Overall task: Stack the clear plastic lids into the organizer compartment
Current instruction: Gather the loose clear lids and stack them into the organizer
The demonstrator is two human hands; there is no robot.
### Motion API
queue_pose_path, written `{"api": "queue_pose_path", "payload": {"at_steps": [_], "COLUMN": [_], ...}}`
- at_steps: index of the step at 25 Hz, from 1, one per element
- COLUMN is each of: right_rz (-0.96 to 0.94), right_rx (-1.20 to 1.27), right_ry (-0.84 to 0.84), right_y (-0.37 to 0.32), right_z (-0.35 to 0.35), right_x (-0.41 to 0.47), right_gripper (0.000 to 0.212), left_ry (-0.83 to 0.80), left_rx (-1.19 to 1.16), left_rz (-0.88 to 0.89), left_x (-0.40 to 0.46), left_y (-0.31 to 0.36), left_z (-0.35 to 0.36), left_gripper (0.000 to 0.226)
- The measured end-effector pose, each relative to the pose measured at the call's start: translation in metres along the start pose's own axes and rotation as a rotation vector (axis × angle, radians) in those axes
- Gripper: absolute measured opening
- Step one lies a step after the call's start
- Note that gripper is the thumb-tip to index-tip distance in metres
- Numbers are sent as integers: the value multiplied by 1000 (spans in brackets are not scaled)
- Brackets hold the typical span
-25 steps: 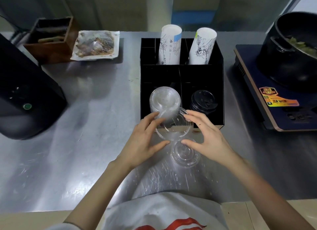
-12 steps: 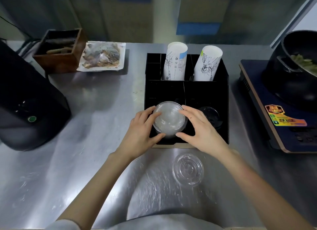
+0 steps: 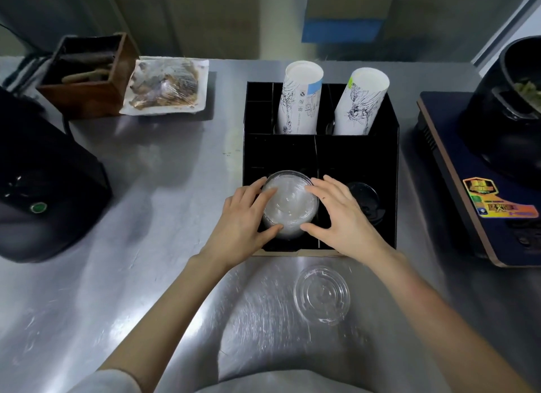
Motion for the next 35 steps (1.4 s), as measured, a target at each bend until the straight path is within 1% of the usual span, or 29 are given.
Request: {"api": "queue_pose_path", "payload": {"at_steps": [14, 18, 23, 28, 32, 35], "right_rz": [-19, -29, -28, -33, -28, -31], "right_rx": [-39, -47, -62, -54, -38, -34], "right_ry": [-16, -11, -24, -5, 16, 67], "right_y": [1, -1, -2, -4, -7, -9], "right_z": [8, 8, 6, 0, -6, -13], "right_x": [0, -1, -4, -8, -15, -27], "right_gripper": [62, 63, 69, 70, 69, 66], "left_ry": [-19, -33, -33, -32, -1, 36], "left_rx": [15, -41, -83, -86, -51, -61], "left_rz": [-34, -52, -48, -54, -23, 30], "left_x": [-4, -3, -5, -8, -14, -20], "left_y": [-3, -6, -5, -2, 4, 16], "left_z": [8, 7, 3, -1, -7, -11], "left_gripper": [58, 58, 65, 69, 67, 62]}}
Point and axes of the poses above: each hand's wrist, its own x-axis towards the middle knuckle, its own z-axis out of the palm, y = z × x, the point moved 10 cm from there along x, towards the middle knuckle, and after that the axes turned 5 degrees about -z, right-handed, at the moved point
